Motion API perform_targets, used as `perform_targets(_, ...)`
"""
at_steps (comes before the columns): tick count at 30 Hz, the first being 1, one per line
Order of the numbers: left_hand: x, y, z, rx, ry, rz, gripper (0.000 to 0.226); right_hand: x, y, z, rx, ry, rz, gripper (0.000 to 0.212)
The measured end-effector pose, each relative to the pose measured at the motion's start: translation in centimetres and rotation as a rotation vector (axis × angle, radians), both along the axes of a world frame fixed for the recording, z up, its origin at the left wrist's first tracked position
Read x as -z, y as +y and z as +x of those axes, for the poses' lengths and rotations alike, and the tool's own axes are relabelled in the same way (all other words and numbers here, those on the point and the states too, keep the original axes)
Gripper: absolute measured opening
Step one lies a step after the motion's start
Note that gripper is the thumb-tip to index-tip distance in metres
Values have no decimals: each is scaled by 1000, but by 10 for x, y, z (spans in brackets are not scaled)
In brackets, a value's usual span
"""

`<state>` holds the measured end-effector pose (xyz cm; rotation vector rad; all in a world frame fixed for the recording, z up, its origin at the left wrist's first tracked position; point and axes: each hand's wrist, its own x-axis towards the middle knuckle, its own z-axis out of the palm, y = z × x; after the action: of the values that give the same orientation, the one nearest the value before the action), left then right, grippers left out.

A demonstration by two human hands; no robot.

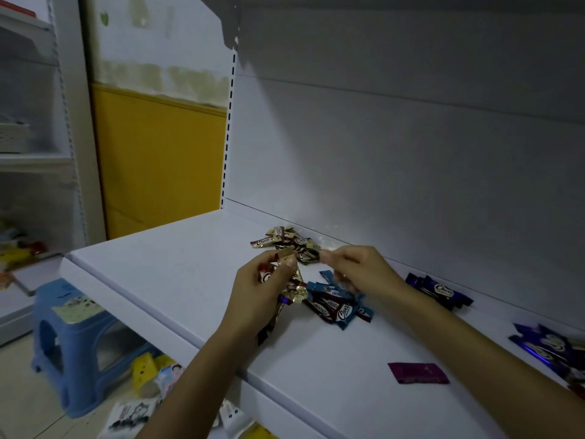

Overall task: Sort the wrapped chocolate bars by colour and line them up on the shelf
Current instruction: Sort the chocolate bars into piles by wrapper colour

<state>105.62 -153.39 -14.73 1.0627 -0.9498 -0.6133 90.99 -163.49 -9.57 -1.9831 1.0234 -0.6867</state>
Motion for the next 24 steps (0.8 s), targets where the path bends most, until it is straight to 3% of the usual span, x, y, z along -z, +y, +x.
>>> perform_targets(2,1,0,1,-5,-28,1,20,-1,18,11,-173,0,62,44)
perform_targets(5,2,0,2,-13,48,27,43,2,33,25,-294,-84,67,19)
perform_targets(9,1,1,3,3,84,11,40,4,33,32,-230,-203,75,7)
perform_targets(14,2,-1,3,37,64,24,19,5,23,31,-118,-220,128,14)
perform_targets(20,2,-1,2,-14,58,9,21,7,7,30,-77,-252,184,16)
perform_targets(24,3,-3,3,-46,97,8,23,-3,-31,45,104,-356,207,14)
